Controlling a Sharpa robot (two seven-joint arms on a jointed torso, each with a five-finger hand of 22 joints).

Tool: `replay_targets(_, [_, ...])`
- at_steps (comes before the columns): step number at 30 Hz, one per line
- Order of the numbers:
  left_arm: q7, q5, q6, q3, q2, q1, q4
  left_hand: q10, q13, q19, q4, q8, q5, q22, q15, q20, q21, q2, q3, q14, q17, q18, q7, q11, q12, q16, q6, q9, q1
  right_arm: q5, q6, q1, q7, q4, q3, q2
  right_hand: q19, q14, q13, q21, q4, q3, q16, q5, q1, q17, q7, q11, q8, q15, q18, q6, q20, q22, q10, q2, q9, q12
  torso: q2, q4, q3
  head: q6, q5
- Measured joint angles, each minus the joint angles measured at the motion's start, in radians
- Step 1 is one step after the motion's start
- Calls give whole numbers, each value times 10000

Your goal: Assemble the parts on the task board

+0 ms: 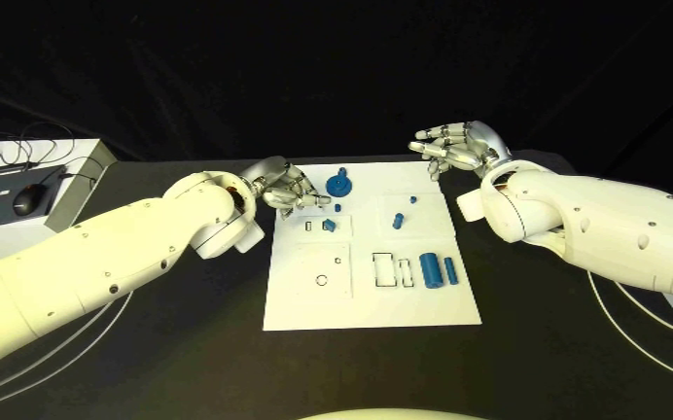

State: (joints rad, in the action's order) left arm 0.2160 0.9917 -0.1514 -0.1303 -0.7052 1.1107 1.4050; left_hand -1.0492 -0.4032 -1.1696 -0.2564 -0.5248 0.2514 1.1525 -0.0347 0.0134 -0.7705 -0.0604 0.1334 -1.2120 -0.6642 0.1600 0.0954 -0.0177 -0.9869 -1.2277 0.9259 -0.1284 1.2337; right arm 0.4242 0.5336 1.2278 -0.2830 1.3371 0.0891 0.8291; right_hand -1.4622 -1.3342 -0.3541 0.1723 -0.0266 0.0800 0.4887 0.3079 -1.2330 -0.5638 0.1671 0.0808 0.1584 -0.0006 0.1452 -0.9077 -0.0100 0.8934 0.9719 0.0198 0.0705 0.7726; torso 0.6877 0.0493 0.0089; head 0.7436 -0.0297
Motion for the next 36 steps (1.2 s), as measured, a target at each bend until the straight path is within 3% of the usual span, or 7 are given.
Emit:
replay_targets(2, [499, -271, 169, -16, 5, 11, -10, -647, -162, -480, -216, -180, -36, 230, -237, 311, -581, 298, 335, -704, -824, -7, -267, 257, 389, 58, 478, -382, -432, 1, 0, -2, 2, -6, 0, 0, 0, 0, 0, 0, 0, 0, 0, 0, 0, 0, 0, 0, 0, 0, -1, 0, 0, 0, 0, 0, 0, 0, -3, 1, 0, -5, 3])
replay_targets(7, [1648, -967, 552, -31, 121, 57, -156, -1598, -930, -1332, -252, 64, -36, 919, -586, 847, -2038, 789, 668, -1681, -2734, -535, -743, 642, 963, -57, 1345, -1820, -977, 2, 0, -15, 5, -29, 0, -9, 0, 0, 0, 0, 0, 0, 0, 0, 0, 0, -1, 0, 0, 0, 91, 0, 0, 0, 0, 0, 0, 0, -20, -3, 12, -24, 18])
replay_targets(12, [2526, -1649, 897, -33, 282, 106, -283, -1814, -1763, -1420, -255, 744, 1, 1112, -636, 935, -2470, 1021, 864, -1851, -3514, -538, -839, 739, 1398, 209, 1619, -3402, -1209, 3, 0, -30, 11, -43, 7, -13, 0, 0, 0, 0, 0, 0, 0, 0, 0, 0, -1, 0, 0, -1, 101, 1, 0, 0, 0, 0, 0, 0, -25, -12, 15, -38, 30])
replay_targets(18, [3166, -2405, 1095, 14, 517, 246, -454, -2007, -2213, -1465, -264, 1463, 218, 1205, -692, 962, -2745, 1213, 929, -1967, -3875, -536, -883, 762, 1709, 235, 1947, -4025, -1359, 4, 0, -39, 19, -53, 9, -22, 1, 0, 0, 0, 0, 0, 0, 0, 0, 0, -2, 0, 0, -1, 101, 1, 1, 1, 0, 0, 0, 0, -24, -3, 17, -47, 18])
replay_targets(23, [3527, -3130, 1258, 313, 803, 560, -718, -2110, -2503, -1547, -288, 1883, 906, 1306, -672, 952, -3003, 1341, 654, -2017, -3997, -536, -902, 765, 1867, 235, 2180, -4243, -1362, 6, 0, -39, 29, -61, 12, -44, -9, -36, 0, 38, 0, 0, 0, 0, 29, 0, -4, 0, 0, -36, 100, 2, -9, 1, 0, -29, 0, 0, -18, 3, 14, -60, 30])
replay_targets(30, [3896, -3853, 1585, 861, 1213, 1041, -1132, -2306, -2861, -1546, -284, 2376, 962, 1304, -708, 952, -3122, 480, -2058, -2052, -4108, -535, -944, 804, 2114, 234, 2401, -4490, -1967, 8, 0, -42, 44, -69, 15, -59, -25, -36, 0, 38, 1, -1, 0, 0, 41, 1, -17, 0, 0, -36, 99, 14, -25, 2, 0, -41, 0, 0, -14, 9, 14, -62, 47])
replay_targets(36, [4141, -4099, 1846, 1054, 1428, 1238, -1404, -2416, -2993, -1619, -208, 2445, 962, 1303, -742, 953, -3205, -101, -3860, -2086, -4174, -535, -939, 851, 2204, 157, 2539, -4632, -2513, 9, 0, -43, 52, -76, 17, -73, -24, -36, 0, 38, 1, -1, 0, 0, 41, 1, -17, 0, 0, -36, 91, 14, -24, 1, 0, -41, 0, 0, -12, 6, 8, -56, 54])
